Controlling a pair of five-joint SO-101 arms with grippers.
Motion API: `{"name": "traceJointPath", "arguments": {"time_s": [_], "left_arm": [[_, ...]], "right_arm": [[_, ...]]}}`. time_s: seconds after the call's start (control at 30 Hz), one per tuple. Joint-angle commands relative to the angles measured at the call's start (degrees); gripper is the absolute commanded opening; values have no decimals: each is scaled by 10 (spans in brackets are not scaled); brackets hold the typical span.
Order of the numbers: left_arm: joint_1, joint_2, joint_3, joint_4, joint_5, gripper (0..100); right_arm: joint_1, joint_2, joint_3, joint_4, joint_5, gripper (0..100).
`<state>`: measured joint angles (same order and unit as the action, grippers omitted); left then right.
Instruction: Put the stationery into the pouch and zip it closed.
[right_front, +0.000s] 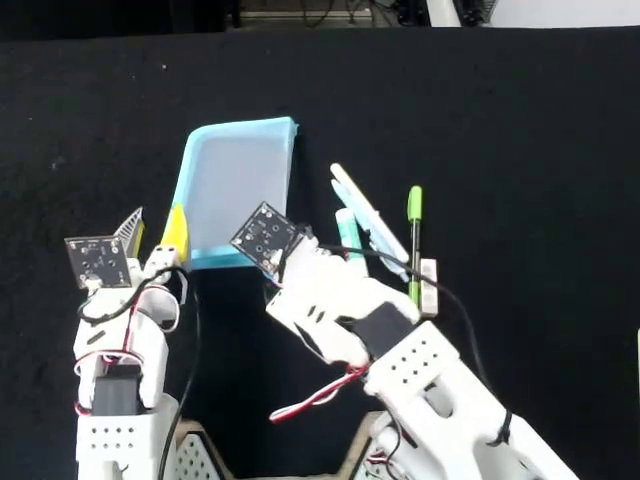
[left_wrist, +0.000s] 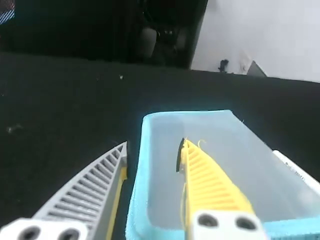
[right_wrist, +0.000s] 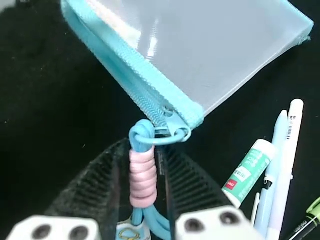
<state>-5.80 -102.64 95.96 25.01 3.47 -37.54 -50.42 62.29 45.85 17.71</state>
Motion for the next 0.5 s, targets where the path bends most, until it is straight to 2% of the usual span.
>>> {"name": "traceJointPath", "arguments": {"time_s": [0.0,0.07,0.2,0.47], "left_arm": [[37,19,16,2,-7,177],[62,33,16,4,-11,177],[91,69,18,4,-66,176],[93,91,18,4,-73,173]], "right_arm": [[-8,-39,-7,-15,0,11],[-8,-64,-7,-15,2,11],[-7,-128,-5,-13,3,11],[-7,-224,-5,-16,1,11]]}}
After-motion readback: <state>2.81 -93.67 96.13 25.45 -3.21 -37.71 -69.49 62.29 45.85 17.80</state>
